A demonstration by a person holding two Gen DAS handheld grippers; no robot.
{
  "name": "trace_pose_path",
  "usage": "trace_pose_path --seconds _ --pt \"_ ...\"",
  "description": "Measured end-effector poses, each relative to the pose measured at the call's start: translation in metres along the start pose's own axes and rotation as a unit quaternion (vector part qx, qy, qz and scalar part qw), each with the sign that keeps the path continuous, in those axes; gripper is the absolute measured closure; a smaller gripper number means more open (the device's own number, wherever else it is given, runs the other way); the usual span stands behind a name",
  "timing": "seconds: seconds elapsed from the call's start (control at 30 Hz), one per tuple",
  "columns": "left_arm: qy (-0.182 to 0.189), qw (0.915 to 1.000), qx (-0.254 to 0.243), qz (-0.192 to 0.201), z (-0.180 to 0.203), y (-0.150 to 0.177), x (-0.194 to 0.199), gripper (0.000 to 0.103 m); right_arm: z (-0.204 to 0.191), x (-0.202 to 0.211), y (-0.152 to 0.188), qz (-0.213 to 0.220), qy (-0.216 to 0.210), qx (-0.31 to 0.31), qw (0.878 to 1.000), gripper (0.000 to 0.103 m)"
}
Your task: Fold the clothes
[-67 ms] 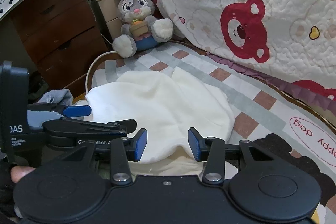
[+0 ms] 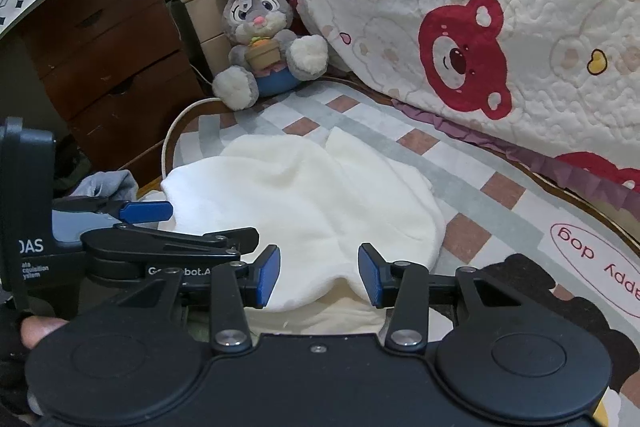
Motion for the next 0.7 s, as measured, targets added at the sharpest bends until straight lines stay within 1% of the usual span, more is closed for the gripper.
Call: trace_pose_path --seconds 0.17,0.23,0.37,0.57,0.7 --pt "-0.004 1.0 -0.006 -0.001 0.0 0.005 -0.003 0.0 0.002 0.003 0.002 0.006 0.002 0.004 1.0 0.054" --pt "0.001 0.9999 -0.004 -0.009 -0.002 0.004 -0.006 0.0 0.001 -0.002 0.002 -0.006 0.011 0.008 1.0 0.054" --pt "0.007 0.9998 0.002 -0.019 -0.004 0.0 -0.007 0.0 0.003 -0.004 0.003 -0.011 0.012 0.01 1.0 0.054" --pt "0.014 0.9992 0.002 -0.037 -0.003 0.005 -0.015 0.0 0.003 -0.009 0.005 -0.024 0.015 0.011 1.0 0.053" --pt "0.013 0.9991 0.0 -0.041 -0.001 0.006 -0.016 0.0 0.003 -0.013 0.008 -0.031 0.018 0.012 0.999 0.052"
Point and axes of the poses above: each gripper's, at about its wrist camera, not at the fingertips, and x roughly against the way its jaws point, z to its right, y to its underside, the point moved 5 cm from there along -x, roughly the way its jaws point, and after that the axes turned 5 degrees about -x, right-handed, at the moved point
